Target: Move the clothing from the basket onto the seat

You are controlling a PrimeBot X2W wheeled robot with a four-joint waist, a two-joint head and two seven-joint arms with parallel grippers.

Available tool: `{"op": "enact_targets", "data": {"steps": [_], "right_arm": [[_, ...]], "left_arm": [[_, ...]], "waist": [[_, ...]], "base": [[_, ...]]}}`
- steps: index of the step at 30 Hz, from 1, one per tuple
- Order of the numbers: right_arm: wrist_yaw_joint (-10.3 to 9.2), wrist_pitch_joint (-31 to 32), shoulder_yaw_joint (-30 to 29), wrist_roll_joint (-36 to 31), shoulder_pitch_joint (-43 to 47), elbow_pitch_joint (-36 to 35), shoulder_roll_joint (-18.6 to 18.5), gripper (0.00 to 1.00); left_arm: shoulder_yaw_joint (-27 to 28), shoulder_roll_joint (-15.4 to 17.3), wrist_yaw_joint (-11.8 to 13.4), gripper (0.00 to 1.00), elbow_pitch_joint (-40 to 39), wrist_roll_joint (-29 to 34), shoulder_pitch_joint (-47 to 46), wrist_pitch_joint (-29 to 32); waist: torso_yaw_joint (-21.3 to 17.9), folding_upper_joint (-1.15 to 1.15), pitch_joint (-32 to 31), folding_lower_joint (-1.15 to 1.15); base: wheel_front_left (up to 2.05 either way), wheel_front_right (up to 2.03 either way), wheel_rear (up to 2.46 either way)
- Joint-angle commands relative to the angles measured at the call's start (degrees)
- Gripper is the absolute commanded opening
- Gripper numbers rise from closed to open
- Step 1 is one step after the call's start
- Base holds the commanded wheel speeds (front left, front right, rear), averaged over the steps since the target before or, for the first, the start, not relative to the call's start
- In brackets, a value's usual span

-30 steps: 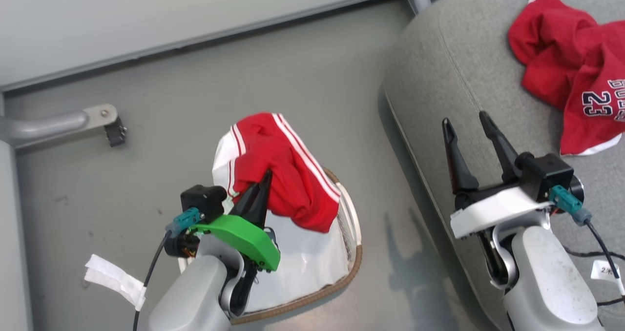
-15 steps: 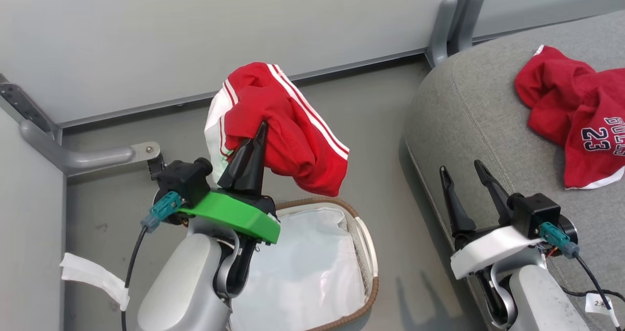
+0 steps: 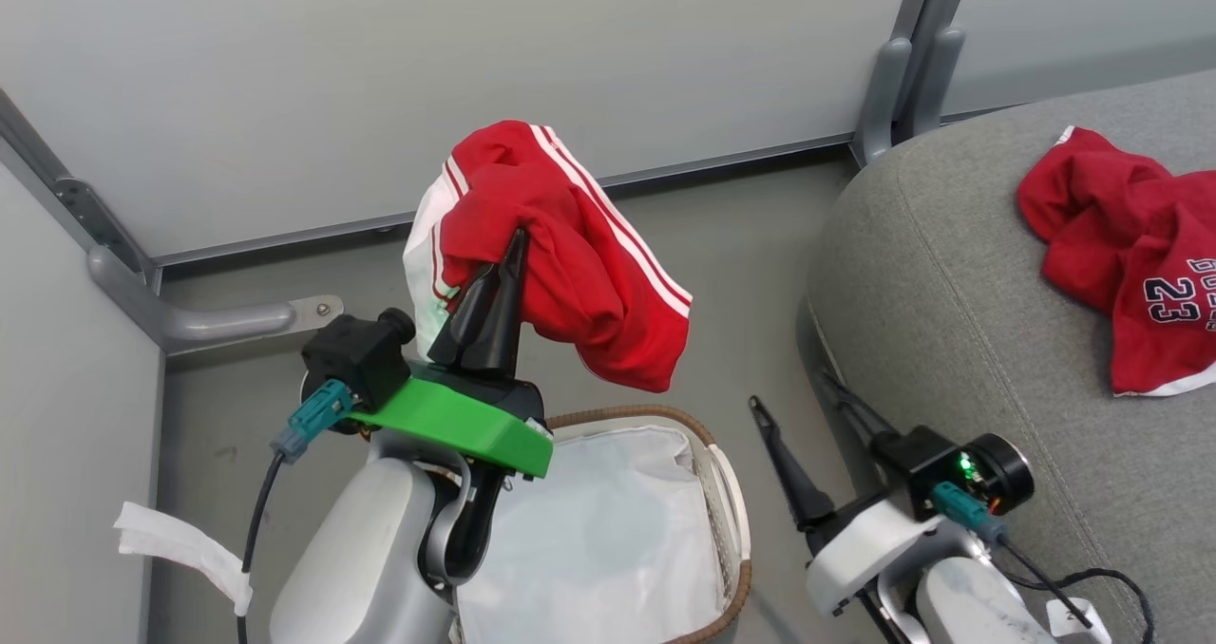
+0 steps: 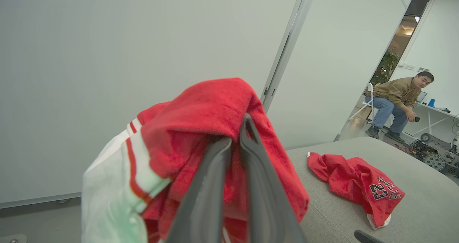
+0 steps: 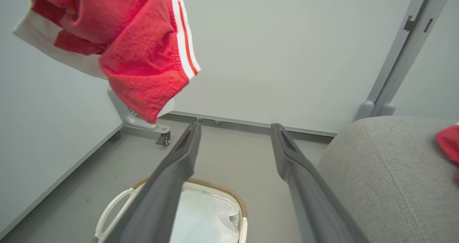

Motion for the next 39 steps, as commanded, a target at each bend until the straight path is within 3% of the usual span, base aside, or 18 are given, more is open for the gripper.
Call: {"op": "enact_targets", "data": {"steps": [1, 6, 11, 19, 30, 31, 33, 39], "right_arm": [[-0.06, 0.0, 1.89, -0.76, -0.98, -0.26, -0.46, 1.0], [-0.07, 0.0, 9.33, -1.78, -4.36, 0.78, -0.98, 1.0], [-0.07, 0.0, 12.47, -3.83, -8.66, 3.78, -0.73, 1.0], [-0.07, 0.0, 12.24, -7.71, -12.94, 8.72, 0.33, 1.0], [-0.07, 0.0, 12.54, -7.49, -14.91, 11.5, 0.82, 1.0], [-0.07, 0.0, 12.7, -7.0, -15.1, 12.12, 0.81, 0.71], [-0.07, 0.0, 13.19, -5.7, -15.17, 13.75, 0.82, 0.0], [-0.07, 0.0, 13.57, -2.26, -15.14, 15.47, 0.81, 0.0]], "left_arm": [[-0.2, 0.05, -0.24, 0.0, -0.5, -0.25, 0.83, -0.21], [-1.28, 0.04, -0.24, 0.0, -0.79, -1.22, 0.69, -0.21], [-2.92, 0.03, -0.24, 0.0, -1.05, -2.31, -0.42, -0.21], [-5.64, 0.05, -0.24, 0.0, -1.11, -4.02, -1.57, -0.22], [-10.46, 0.04, -0.24, 0.0, -1.52, -6.38, -2.6, -0.21], [-10.79, 0.04, -0.24, 0.0, -1.54, -6.55, -2.73, -0.21], [-11.33, 0.04, -0.24, 0.0, -1.58, -6.86, -3.04, -0.21], [-12.13, 0.04, -0.24, 0.0, -1.68, -7.73, -3.36, -0.22]], "waist": [[0.22, 0.0, 0.04, 0.0], [0.97, 0.0, 0.27, 0.0], [2.16, 0.0, 0.68, 0.0], [4.62, 0.0, 1.0, 0.0], [7.11, 0.0, 1.15, 0.0], [7.31, 0.0, 1.15, 0.0], [7.65, 0.0, 1.2, 0.0], [8.36, 0.0, 1.57, 0.0]], "base": [[0.0, 0.0, 0.0], [0.0, 0.0, 0.0], [0.0, 0.0, 0.0], [0.0, 0.0, 0.0], [0.0, 0.0, 0.0], [0.0, 0.0, 0.0], [0.0, 0.0, 0.0], [0.0, 0.0, 0.0]]}}
